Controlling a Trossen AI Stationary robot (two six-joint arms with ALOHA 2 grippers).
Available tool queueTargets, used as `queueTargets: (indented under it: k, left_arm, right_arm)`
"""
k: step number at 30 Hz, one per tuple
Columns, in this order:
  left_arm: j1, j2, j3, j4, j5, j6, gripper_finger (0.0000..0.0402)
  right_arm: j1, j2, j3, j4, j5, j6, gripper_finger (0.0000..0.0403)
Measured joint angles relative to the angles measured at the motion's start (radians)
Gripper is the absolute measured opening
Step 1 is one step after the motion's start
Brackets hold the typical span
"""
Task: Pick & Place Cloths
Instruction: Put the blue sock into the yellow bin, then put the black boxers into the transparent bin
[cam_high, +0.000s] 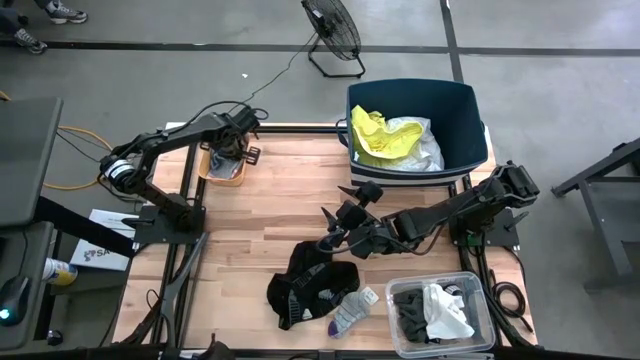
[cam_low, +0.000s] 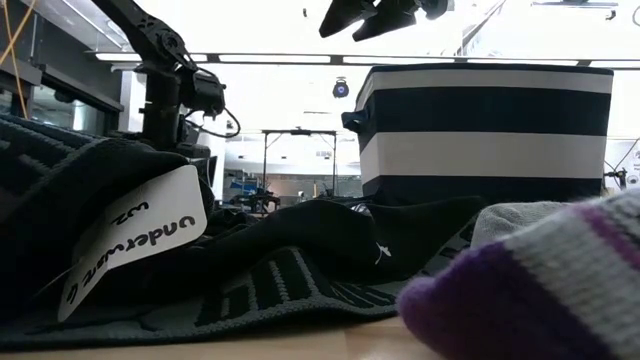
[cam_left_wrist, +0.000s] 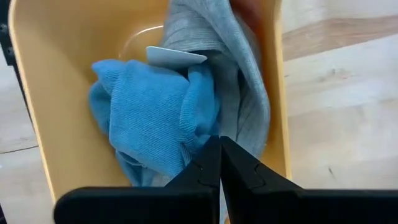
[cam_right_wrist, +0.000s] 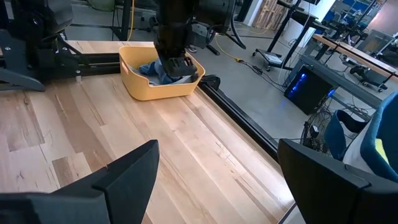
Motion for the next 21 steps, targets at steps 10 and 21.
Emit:
queueTargets:
  k: [10, 21]
  left_arm:
    - [0.000, -0.043, 0.050, -0.024, 0.029, 0.071, 0.0011]
    - [-0.111, -0.155, 0.069, -0.072, 0.378, 0.182, 0.0143]
  right_arm:
    - [0.000, 0.000, 0.000, 0.000, 0.000, 0.000, 0.0320]
    - [0.000, 0.000, 0.000, 0.000, 0.000, 0.000, 0.0320]
